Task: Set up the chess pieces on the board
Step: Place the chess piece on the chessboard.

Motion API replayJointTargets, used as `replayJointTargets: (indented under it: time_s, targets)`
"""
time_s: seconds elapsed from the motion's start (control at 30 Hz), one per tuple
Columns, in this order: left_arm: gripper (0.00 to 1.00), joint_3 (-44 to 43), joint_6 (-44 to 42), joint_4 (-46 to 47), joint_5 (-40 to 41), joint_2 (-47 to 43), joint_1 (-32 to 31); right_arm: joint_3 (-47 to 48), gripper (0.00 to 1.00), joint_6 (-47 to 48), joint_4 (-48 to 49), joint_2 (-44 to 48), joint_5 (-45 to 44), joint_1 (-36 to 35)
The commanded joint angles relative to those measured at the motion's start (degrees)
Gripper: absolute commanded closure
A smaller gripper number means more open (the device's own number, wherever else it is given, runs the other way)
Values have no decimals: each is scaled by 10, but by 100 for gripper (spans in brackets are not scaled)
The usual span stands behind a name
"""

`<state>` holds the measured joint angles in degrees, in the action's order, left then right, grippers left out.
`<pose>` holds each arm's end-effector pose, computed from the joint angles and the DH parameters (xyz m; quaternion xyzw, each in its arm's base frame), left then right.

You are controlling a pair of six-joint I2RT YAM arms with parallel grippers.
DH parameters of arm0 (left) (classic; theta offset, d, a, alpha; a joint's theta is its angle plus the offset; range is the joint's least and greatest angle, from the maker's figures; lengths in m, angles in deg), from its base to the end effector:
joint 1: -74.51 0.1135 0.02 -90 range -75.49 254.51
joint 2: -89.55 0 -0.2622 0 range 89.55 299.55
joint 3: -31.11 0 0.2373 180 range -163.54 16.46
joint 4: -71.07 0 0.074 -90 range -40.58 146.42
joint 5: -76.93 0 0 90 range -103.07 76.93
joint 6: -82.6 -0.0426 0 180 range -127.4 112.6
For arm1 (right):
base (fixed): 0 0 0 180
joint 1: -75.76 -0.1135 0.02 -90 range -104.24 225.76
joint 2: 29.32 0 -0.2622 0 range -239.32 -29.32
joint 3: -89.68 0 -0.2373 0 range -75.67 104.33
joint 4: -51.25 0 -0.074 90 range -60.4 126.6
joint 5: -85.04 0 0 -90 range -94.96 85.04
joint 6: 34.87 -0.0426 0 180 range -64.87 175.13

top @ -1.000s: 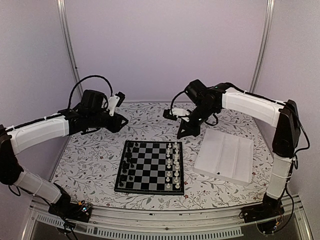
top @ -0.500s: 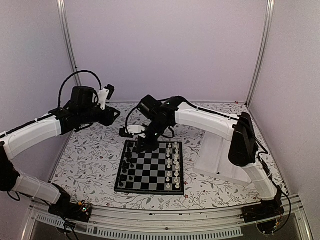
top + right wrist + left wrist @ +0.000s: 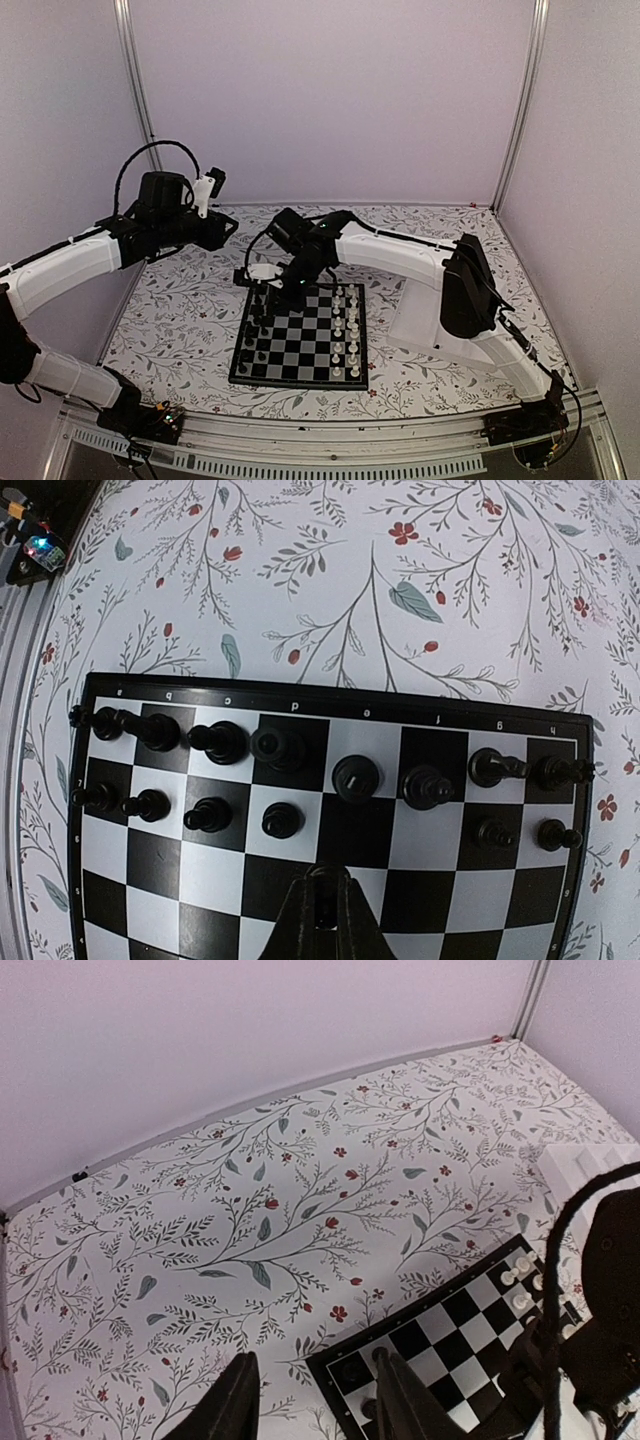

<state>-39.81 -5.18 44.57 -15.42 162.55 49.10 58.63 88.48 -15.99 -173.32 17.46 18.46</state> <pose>0.2547 -0.1229 0.2999 0.1830 0.8399 -0.1390 0.4916 0.2679 0.4474 0.1877 -0.7100 0.6365 0.2334 0.1906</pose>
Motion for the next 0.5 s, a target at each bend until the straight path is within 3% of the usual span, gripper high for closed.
replayJointTargets:
  time_s: [0.0, 0.47]
  targets:
    - [57, 0, 5, 4, -4, -5, 10, 21, 94, -6, 26, -24, 2, -3]
    - [57, -2, 5, 1, -11, -2, 16, 25, 92, -10, 34, -48, 5, -8]
